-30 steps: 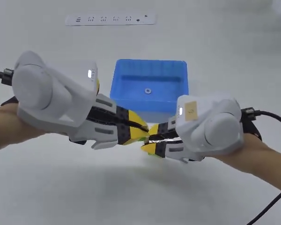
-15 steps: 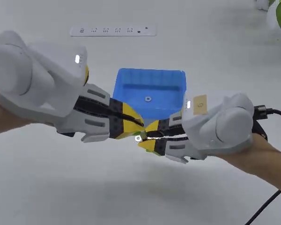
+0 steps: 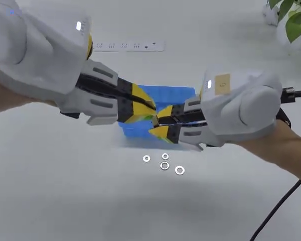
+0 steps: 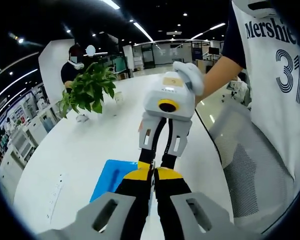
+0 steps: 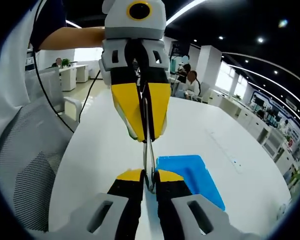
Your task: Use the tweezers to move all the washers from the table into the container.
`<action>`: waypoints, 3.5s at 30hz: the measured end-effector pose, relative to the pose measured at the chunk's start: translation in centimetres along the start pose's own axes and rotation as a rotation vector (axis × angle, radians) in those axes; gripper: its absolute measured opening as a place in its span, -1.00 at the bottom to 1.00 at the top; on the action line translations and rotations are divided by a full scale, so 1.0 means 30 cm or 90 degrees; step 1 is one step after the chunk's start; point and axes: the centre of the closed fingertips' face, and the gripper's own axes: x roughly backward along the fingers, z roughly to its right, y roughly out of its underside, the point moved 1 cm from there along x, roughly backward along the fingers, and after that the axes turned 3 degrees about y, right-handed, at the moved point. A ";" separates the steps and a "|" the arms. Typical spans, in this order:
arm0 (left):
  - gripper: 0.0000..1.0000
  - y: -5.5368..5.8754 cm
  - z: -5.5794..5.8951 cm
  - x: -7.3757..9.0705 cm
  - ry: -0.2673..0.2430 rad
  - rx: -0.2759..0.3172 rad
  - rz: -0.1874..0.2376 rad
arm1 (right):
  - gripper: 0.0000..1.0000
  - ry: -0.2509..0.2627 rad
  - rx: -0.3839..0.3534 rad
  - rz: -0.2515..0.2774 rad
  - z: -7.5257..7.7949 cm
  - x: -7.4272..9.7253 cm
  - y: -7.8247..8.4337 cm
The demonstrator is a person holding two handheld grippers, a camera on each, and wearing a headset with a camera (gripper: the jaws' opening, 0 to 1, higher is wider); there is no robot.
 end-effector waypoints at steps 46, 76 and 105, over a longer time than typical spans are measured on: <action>-0.86 0.229 -0.263 -0.212 0.019 0.117 0.008 | -0.79 -0.003 -0.097 -0.071 0.195 -0.178 0.268; -0.87 0.056 -0.159 -0.050 -0.008 0.035 0.015 | -0.75 0.018 -0.017 -0.002 0.139 -0.051 0.057; -0.87 0.102 0.140 0.000 0.002 0.076 0.000 | -0.78 -0.092 0.010 -0.022 -0.172 -0.034 0.050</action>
